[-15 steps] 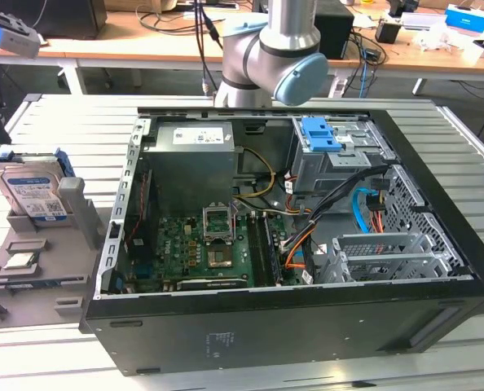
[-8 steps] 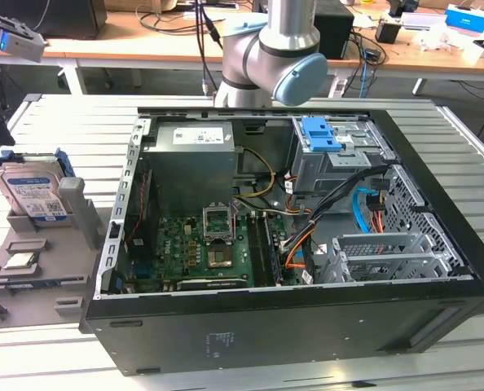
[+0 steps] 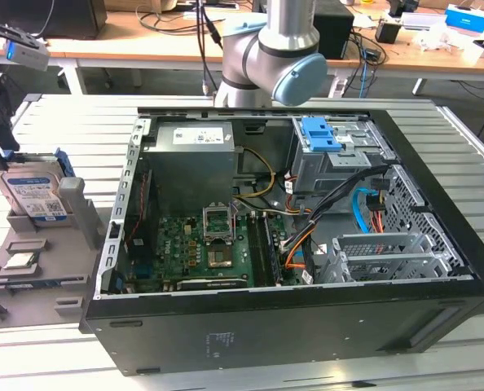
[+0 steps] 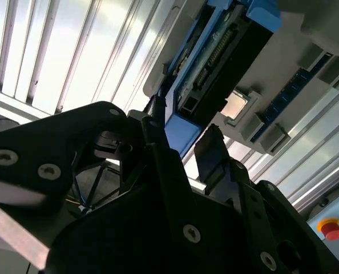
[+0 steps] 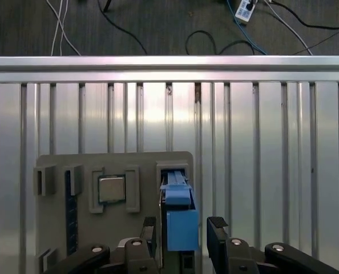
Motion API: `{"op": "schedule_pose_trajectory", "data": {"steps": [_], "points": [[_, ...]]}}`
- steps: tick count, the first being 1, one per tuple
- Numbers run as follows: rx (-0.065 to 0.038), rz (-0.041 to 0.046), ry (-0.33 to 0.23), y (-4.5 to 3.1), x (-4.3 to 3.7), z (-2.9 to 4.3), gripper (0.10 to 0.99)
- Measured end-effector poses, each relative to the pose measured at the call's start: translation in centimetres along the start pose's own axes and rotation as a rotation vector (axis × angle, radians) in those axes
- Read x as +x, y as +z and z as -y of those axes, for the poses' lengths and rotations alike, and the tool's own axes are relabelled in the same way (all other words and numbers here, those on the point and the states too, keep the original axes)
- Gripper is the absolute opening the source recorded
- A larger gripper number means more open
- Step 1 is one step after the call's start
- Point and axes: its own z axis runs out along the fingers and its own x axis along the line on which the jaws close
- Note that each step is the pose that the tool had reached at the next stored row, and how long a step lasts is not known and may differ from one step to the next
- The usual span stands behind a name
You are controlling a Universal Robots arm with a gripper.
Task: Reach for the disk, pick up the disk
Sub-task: 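Pick up the disk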
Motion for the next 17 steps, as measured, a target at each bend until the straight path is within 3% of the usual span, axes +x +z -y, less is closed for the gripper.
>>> {"op": "schedule_pose_trajectory", "data": {"steps": [17], "points": [[0.000,-0.0002,-0.004,1.32,-0.01,0.05,0.482]]}}
